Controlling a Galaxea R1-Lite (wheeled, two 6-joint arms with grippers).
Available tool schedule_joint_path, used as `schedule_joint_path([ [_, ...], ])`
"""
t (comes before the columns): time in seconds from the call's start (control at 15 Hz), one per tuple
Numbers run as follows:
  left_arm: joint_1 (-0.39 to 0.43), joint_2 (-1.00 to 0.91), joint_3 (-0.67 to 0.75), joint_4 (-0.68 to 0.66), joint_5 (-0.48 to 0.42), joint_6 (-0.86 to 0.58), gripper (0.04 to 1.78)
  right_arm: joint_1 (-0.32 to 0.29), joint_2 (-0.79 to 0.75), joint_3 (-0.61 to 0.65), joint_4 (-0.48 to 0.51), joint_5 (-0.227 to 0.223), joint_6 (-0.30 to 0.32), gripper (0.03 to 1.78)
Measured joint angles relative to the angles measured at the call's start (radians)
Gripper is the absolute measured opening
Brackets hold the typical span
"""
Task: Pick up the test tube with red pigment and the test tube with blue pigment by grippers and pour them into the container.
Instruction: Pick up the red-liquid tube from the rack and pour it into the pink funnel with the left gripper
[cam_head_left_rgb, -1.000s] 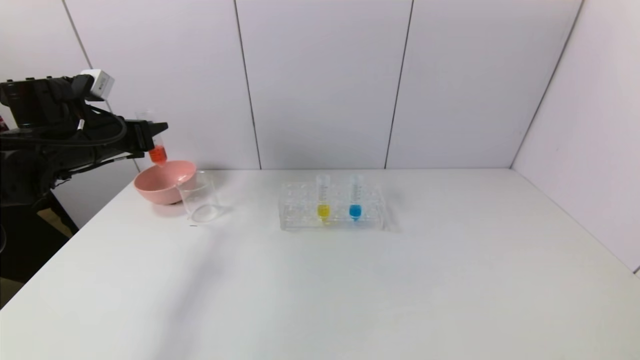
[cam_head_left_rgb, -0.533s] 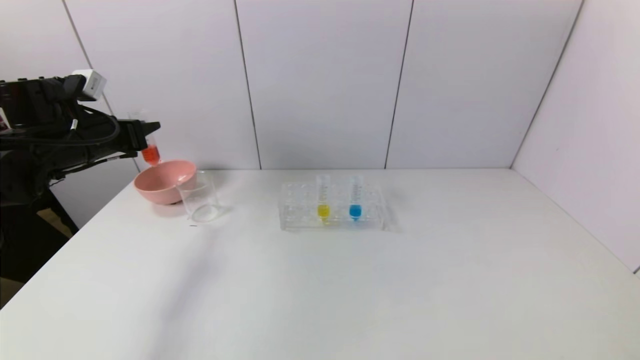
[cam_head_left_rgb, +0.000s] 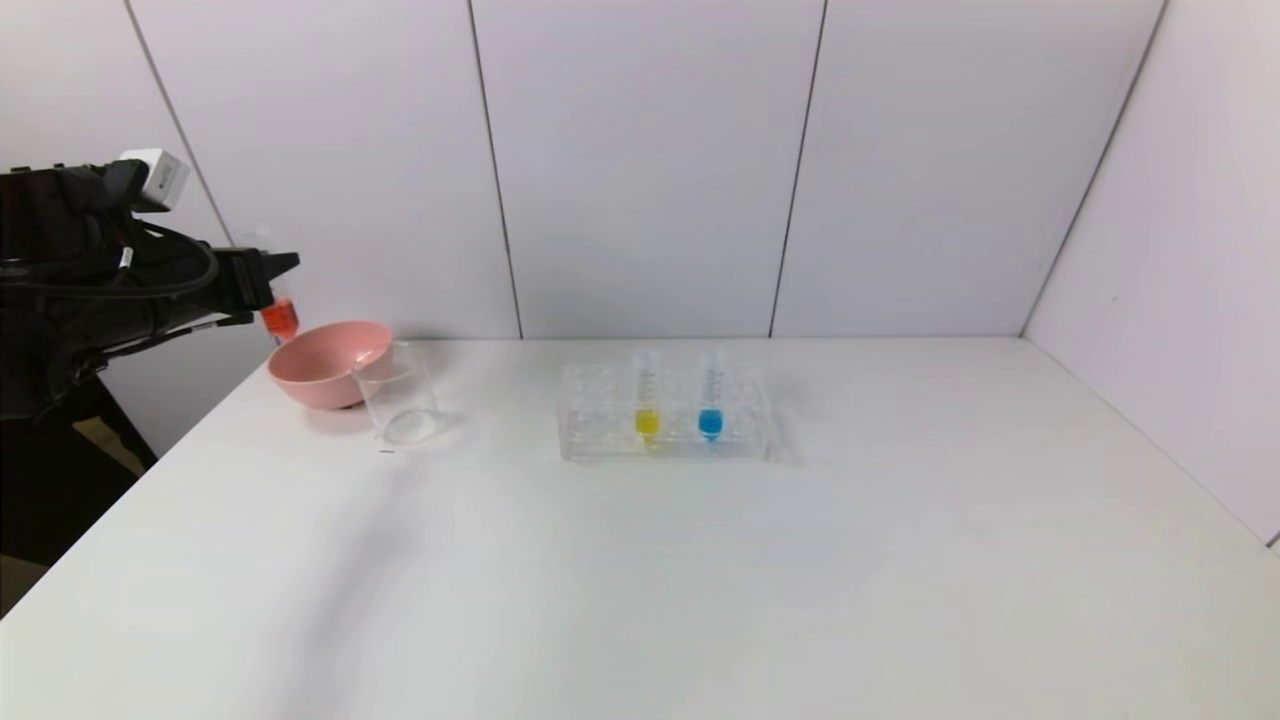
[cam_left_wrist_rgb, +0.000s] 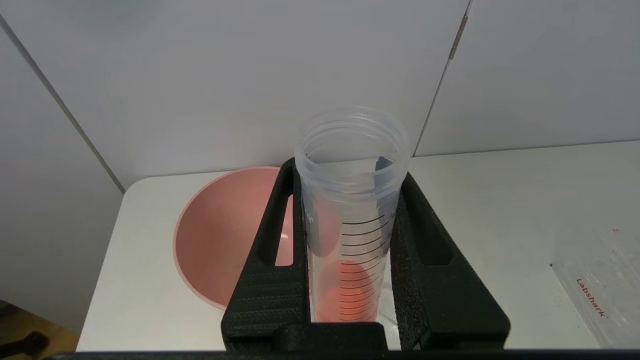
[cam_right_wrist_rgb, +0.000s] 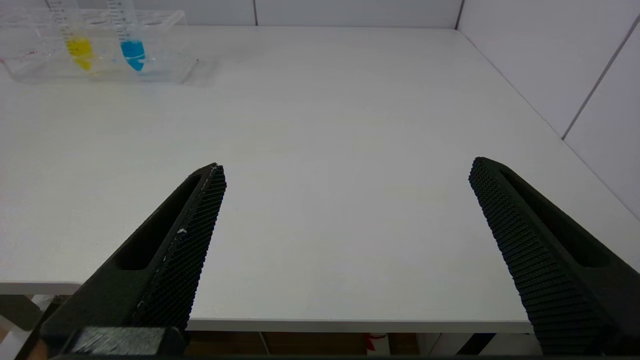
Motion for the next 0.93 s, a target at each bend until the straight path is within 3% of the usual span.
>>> schedule_joint_path([
  [0.93, 0.044, -0.003, -0.004, 0.001, -0.002, 0.011, 0.47, 0.0, 0.0, 0.0, 0.0, 0.0, 0.0, 1.77],
])
